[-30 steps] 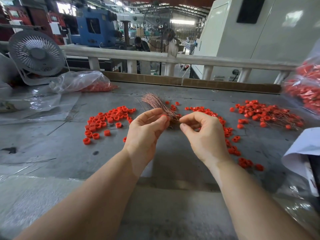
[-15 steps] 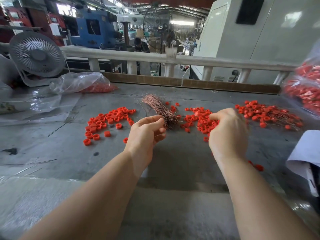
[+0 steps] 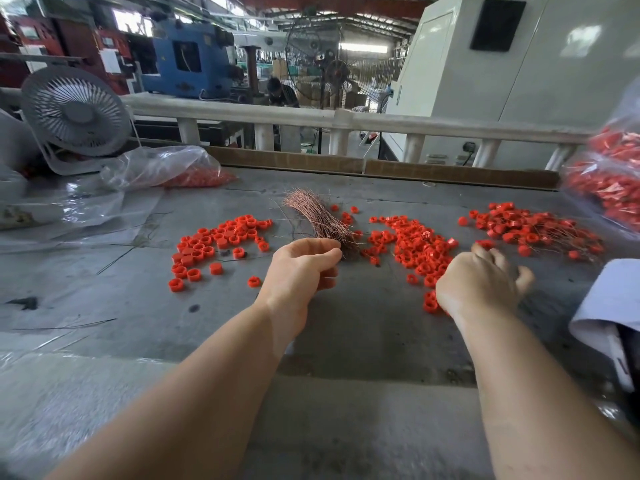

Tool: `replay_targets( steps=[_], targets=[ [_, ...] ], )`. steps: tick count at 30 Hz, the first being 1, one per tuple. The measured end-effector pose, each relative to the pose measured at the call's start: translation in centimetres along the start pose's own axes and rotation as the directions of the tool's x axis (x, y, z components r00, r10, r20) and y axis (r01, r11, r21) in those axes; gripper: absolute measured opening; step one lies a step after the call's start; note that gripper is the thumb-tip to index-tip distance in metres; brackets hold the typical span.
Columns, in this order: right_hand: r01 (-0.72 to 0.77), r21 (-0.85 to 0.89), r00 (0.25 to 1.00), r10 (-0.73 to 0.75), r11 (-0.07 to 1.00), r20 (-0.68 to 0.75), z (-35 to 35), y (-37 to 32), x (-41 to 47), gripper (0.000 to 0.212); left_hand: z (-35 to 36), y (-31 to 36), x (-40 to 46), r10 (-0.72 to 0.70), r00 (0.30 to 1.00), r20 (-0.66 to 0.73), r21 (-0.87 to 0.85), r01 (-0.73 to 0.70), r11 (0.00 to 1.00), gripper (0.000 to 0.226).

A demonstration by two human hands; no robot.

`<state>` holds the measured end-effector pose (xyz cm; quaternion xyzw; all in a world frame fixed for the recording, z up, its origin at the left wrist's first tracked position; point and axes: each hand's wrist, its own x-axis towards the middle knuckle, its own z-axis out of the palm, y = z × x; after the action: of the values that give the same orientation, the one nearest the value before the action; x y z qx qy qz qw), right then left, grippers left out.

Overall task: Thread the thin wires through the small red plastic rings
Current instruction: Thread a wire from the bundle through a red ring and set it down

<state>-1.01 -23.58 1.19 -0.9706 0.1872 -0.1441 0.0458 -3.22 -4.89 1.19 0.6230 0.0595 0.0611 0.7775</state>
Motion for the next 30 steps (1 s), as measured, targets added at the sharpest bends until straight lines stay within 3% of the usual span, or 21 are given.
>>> replay_targets(
  steps=[2,5,8,12,15,18,22,26,30],
  targets=[
    [0.032,0.016,0.999,-0.032,0.999,-0.013,0.1,-0.1,0.0,0.038,0.1,-0.1,0.0,0.007,1.000,0.005,0.012,-0.007,1.000,0.018],
    [0.096,0.093,0.986,-0.083,0.991,-0.143,0.1,-0.3,0.0,0.036,0.1,-0.3,0.1,0.019,1.000,-0.004,0.043,-0.019,0.999,0.018],
    [0.229,0.156,0.960,-0.196,0.961,-0.201,0.3,-1.1,-0.4,0.042,0.1,-0.4,0.2,0.045,0.999,-0.023,0.090,-0.043,0.995,0.018],
    [0.403,0.229,0.909,-0.359,0.886,-0.209,0.8,-2.3,-1.1,0.042,-0.2,-0.5,0.5,0.165,0.981,-0.100,0.269,-0.133,0.954,0.015],
    [0.454,0.264,0.887,-0.405,0.851,-0.222,1.1,-2.6,-1.3,0.042,-0.6,-0.4,0.8,0.313,0.942,-0.122,0.532,-0.205,0.822,0.013],
    [0.470,0.316,0.881,-0.419,0.824,-0.219,1.1,-2.7,-1.4,0.039,-1.0,-0.6,1.0,0.420,0.907,-0.023,0.821,-0.222,0.526,0.023],
    [0.507,0.358,0.862,-0.457,0.784,-0.218,0.9,-2.9,-1.6,0.033,-1.4,-0.8,1.1,0.322,0.944,0.069,0.949,-0.162,0.271,0.041],
    [0.529,0.383,0.847,-0.494,0.757,-0.196,0.8,-3.1,-1.9,0.027,-1.5,-0.9,1.2,0.263,0.960,0.094,0.970,-0.147,0.193,0.046],
    [0.553,0.429,0.826,-0.538,0.714,-0.168,0.7,-3.4,-2.2,0.026,-1.2,-0.9,1.2,0.293,0.953,0.078,0.956,-0.155,0.250,0.036]
  ],
)
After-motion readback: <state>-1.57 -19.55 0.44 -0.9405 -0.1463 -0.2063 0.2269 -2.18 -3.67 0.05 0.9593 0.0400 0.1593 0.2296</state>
